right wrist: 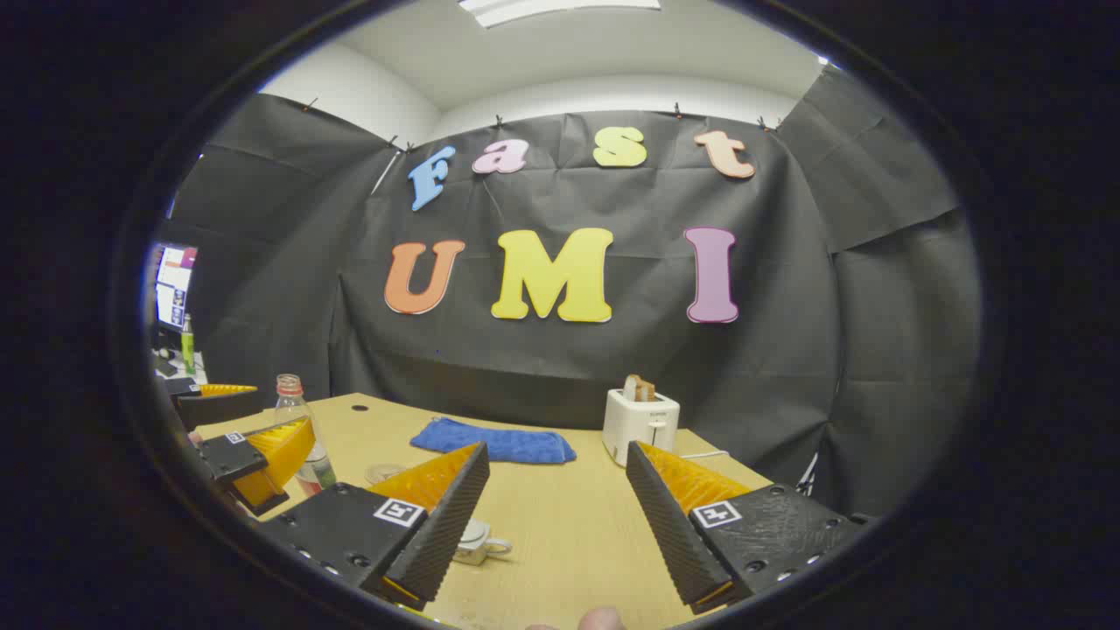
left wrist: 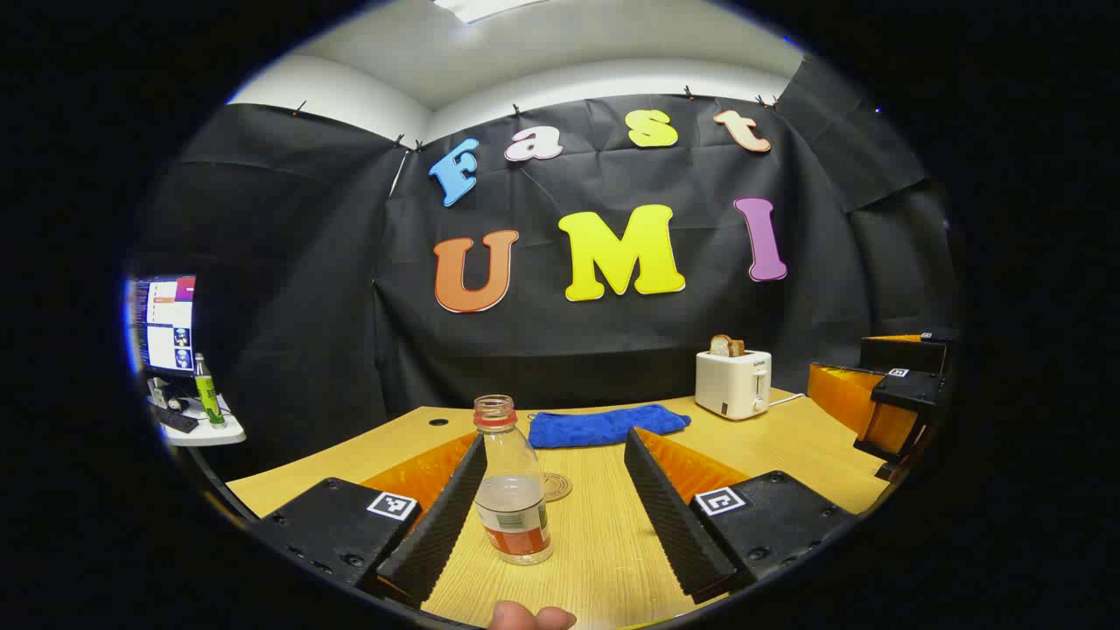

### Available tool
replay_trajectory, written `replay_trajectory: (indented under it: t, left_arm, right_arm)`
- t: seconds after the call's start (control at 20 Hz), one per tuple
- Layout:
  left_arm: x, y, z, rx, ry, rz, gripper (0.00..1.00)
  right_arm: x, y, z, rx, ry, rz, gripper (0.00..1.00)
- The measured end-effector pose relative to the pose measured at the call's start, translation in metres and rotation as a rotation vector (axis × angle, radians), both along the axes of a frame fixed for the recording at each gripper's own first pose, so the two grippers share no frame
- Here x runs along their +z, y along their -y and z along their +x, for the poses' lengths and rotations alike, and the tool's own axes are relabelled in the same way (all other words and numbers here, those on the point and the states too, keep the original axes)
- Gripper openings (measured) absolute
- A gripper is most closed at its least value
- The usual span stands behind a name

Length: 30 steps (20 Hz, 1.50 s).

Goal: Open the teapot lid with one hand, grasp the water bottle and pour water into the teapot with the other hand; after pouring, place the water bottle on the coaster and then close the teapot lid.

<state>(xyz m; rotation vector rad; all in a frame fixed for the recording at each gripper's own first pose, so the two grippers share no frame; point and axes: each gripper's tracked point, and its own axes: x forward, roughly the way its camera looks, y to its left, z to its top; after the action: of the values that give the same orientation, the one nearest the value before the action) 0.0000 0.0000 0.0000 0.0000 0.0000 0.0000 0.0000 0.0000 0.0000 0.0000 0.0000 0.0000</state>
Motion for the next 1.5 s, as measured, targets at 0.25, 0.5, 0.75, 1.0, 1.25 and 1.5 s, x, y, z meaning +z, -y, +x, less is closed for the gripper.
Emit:
replay_trajectory:
  t: [0.25,0.5,0.75,1.0,1.25,1.5]
  left_arm:
    - [0.000,-0.003,0.001,0.012,0.001,0.004,0.99]
    - [0.002,-0.005,0.001,0.016,0.004,0.000,0.99]
    - [-0.002,-0.006,0.002,0.014,-0.007,-0.001,0.99]
    - [-0.001,-0.010,0.002,0.022,-0.009,0.005,0.99]
    - [-0.001,-0.014,0.002,0.030,-0.009,0.013,0.99]
    - [0.001,-0.028,0.002,0.053,-0.010,0.014,0.99]
  right_arm:
    - [-0.002,-0.001,-0.001,0.002,-0.005,0.004,0.95]
    - [-0.003,0.000,0.000,0.001,-0.014,0.012,0.97]
    - [-0.006,-0.002,0.001,0.005,-0.016,0.011,0.95]
    - [-0.010,-0.006,0.003,0.011,-0.024,0.014,0.95]
    - [-0.024,-0.018,0.008,0.036,-0.048,0.019,0.95]
    - [-0.049,-0.036,0.023,0.059,-0.088,0.021,0.95]
